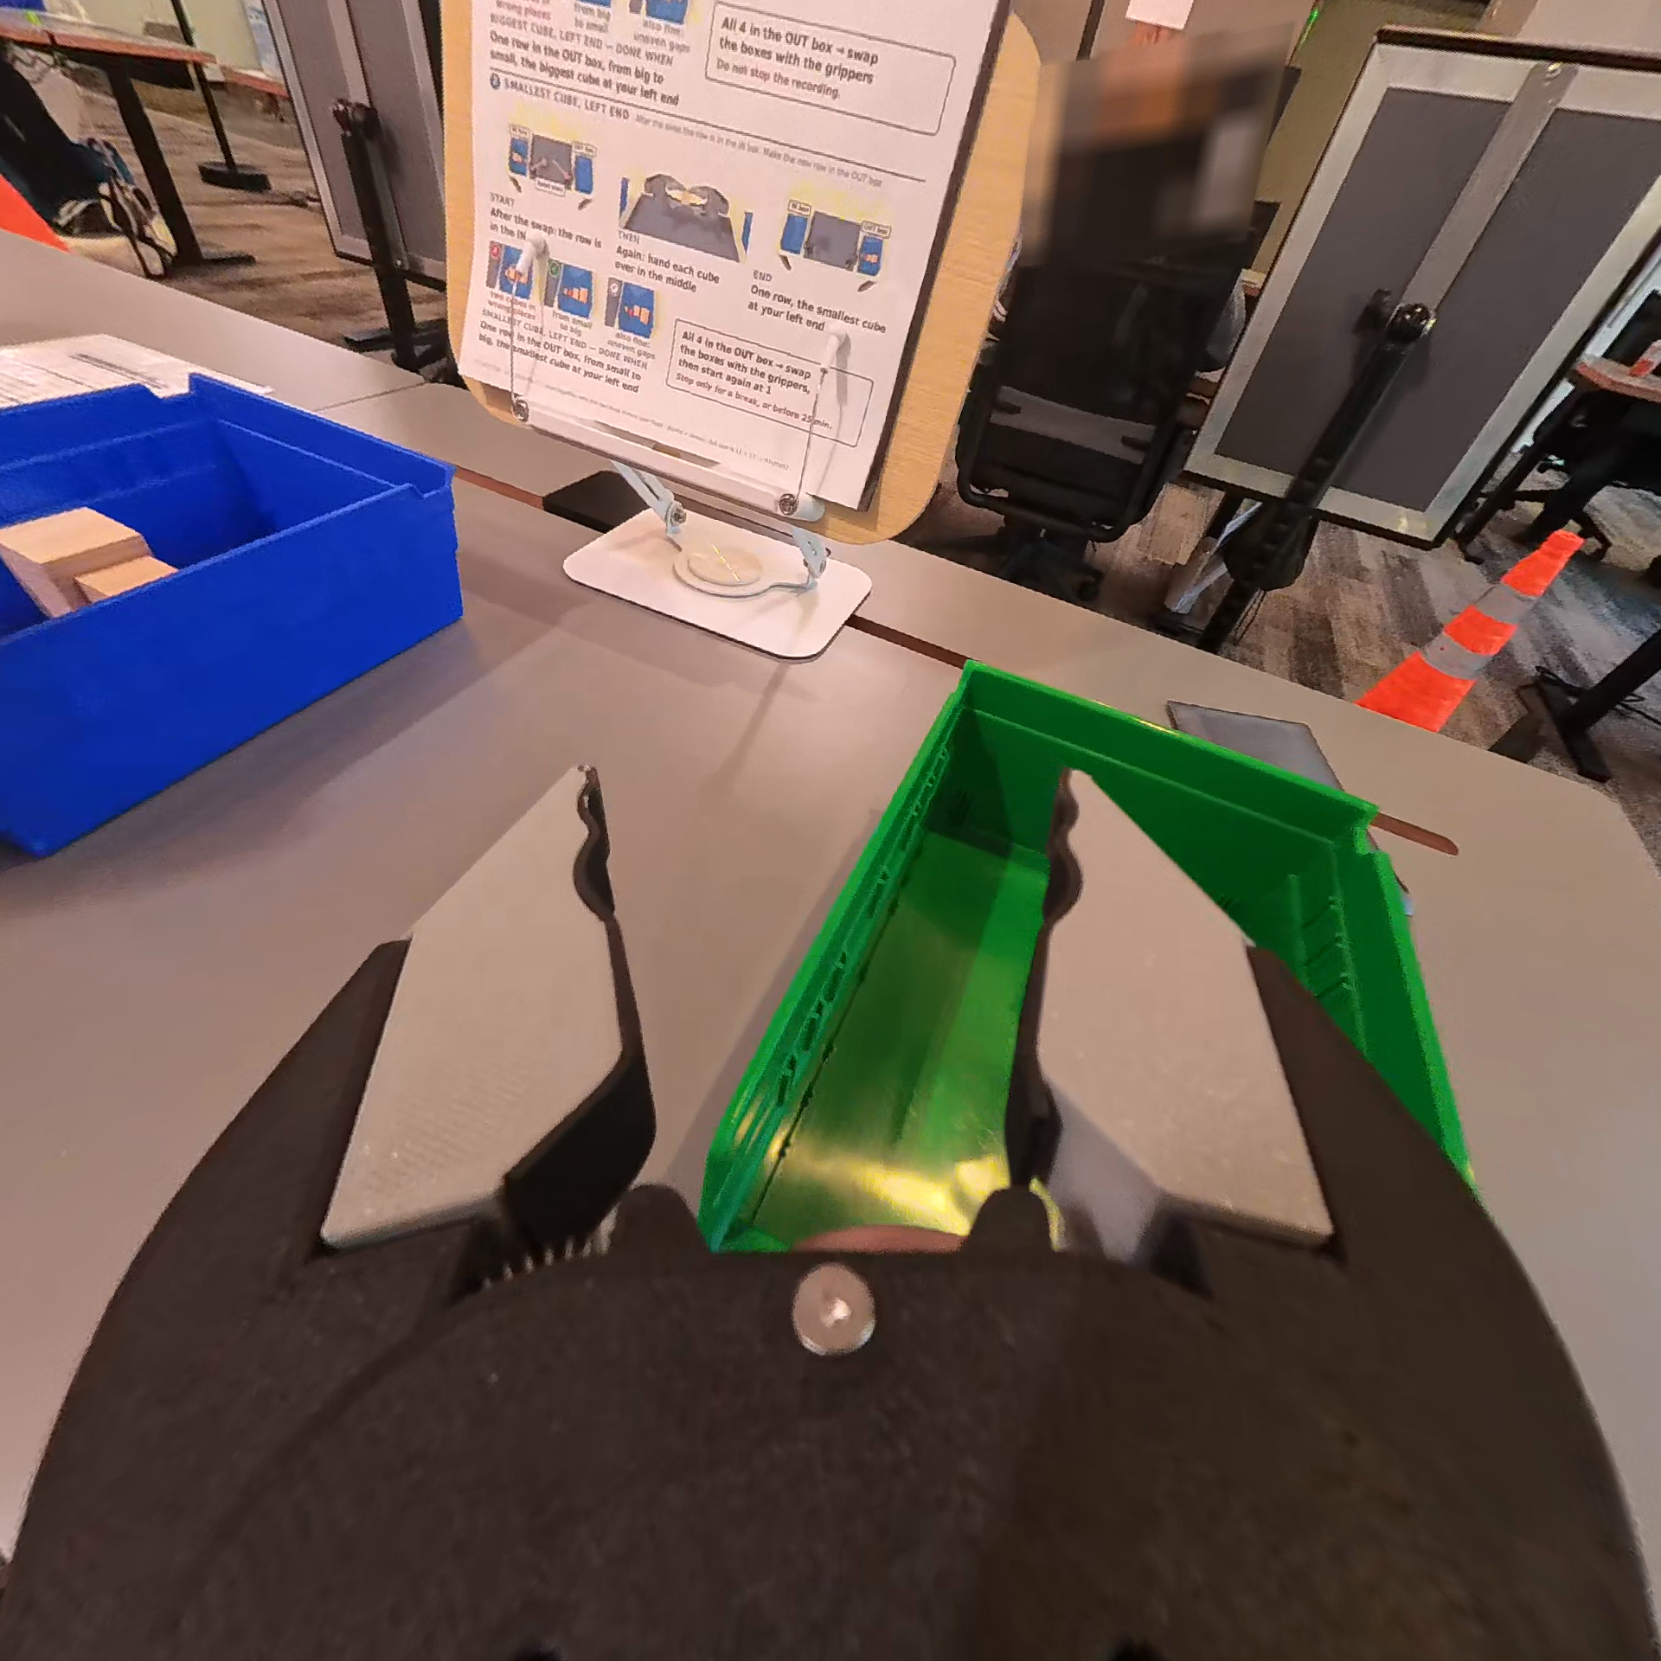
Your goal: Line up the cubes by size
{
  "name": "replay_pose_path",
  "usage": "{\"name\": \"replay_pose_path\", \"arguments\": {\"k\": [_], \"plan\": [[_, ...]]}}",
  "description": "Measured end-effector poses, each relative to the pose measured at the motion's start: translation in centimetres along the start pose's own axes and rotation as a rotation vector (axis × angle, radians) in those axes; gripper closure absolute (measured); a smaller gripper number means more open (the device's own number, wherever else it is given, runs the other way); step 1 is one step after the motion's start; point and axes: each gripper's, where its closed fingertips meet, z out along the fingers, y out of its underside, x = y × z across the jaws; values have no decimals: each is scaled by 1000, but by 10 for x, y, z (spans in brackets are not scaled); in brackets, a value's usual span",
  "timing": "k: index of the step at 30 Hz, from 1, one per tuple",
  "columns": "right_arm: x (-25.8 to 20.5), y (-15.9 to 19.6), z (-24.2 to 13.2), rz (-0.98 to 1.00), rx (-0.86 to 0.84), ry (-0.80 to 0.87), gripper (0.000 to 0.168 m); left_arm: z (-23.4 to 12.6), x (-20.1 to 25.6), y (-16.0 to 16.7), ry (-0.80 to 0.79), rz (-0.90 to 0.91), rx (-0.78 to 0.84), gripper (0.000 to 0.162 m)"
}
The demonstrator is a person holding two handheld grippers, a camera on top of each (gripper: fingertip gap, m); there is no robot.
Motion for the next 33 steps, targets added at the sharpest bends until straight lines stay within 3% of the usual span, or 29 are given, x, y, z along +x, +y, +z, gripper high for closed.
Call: {"name": "replay_pose_path", "arguments": {"k": [17,25,29,33], "plan": [[7,-6,-17,77,40,-55,71,12,-23,23,-57,-14,-80,95],[0,3,-9,69,2,-68,71,54,-38,39,20,-52,-224,96],[-4,5,-6,63,-10,-77,71,71,-21,33,160,146,-302,101],[-6,12,-1,63,-34,-86,72,76,-7,52,389,572,-502,111]]}}
